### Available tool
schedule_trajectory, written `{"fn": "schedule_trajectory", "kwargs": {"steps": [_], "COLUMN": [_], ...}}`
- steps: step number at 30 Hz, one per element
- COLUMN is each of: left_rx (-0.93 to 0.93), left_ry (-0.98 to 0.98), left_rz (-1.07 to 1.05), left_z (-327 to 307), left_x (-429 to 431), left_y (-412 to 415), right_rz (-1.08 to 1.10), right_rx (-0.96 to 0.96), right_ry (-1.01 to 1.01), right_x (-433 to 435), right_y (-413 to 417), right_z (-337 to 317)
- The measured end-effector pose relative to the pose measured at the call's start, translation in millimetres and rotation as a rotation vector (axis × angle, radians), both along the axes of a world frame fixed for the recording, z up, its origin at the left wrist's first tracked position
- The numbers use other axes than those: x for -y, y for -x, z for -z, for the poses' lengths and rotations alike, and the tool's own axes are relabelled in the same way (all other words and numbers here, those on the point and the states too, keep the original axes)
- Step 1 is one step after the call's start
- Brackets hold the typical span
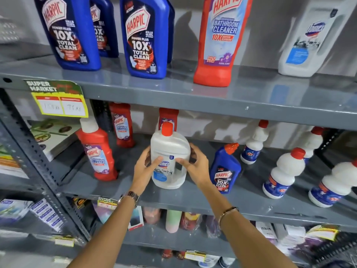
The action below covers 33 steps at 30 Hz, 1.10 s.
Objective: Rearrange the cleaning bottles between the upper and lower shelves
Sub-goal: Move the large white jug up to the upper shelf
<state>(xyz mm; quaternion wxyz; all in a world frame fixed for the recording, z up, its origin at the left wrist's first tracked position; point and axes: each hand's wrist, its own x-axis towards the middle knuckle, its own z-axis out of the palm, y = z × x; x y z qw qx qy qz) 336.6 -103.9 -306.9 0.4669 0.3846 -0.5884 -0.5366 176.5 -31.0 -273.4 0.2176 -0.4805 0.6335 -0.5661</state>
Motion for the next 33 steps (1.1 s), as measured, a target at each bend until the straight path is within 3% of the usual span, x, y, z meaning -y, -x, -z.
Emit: {"fn": "schedule_trajectory", "kwargs": {"steps": [8,18,26,33], "left_rx": [0.019,0.019,-0.177,-0.179], "left_ry": [0.121,0.498,0.568,0.688], "left_rz": [-0.14,-0.309,-0.19,-0.079], "left_z": [-21.9,-122.6,-245.5,-351.2], "left_x": [-47.7,-129.6,-174.2,-167.3], "left_y": [-12.0,-13.8,29.8,108.1], "right_rz": [-0.015,-0.031,-0.051,0.059], "right_rx": [-0.032,-0.047,-0.103,-0.103], "right_ry": [0.126,0.407,0.627,0.723], "right_x": [-38.2,-127.9,-168.9,-186.6], "right_y": [-12.0,-12.3,33.4,100.8], "right_z": [-20.2,-118.7,-241.4,-326.7]}}
